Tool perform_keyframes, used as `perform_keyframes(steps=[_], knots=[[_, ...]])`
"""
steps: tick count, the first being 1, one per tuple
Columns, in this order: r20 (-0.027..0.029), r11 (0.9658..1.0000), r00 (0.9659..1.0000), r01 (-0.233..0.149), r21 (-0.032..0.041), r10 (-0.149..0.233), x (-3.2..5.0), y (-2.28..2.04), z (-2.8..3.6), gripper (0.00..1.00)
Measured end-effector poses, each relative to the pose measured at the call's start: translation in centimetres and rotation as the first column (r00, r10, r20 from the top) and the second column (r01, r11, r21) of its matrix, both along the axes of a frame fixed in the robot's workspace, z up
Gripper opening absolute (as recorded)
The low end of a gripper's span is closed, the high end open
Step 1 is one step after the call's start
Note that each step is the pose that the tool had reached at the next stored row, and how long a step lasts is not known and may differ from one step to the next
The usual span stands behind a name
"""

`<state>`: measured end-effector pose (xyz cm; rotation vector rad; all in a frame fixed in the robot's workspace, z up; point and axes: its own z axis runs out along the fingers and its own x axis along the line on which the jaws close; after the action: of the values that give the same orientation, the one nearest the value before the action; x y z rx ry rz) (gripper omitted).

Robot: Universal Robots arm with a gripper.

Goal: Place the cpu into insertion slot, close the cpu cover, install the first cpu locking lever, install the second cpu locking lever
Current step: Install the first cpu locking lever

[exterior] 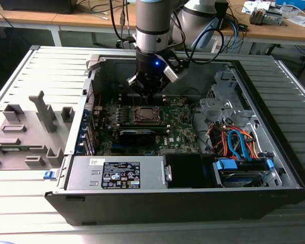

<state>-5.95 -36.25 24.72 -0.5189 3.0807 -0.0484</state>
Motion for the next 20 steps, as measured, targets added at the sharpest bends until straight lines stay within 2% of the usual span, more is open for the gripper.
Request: perform_keyframes(steps=[20], knots=[[0.0,0.9995,0.9995,-0.033,0.0,0.033,0.0,0.0,0.0,0.11]])
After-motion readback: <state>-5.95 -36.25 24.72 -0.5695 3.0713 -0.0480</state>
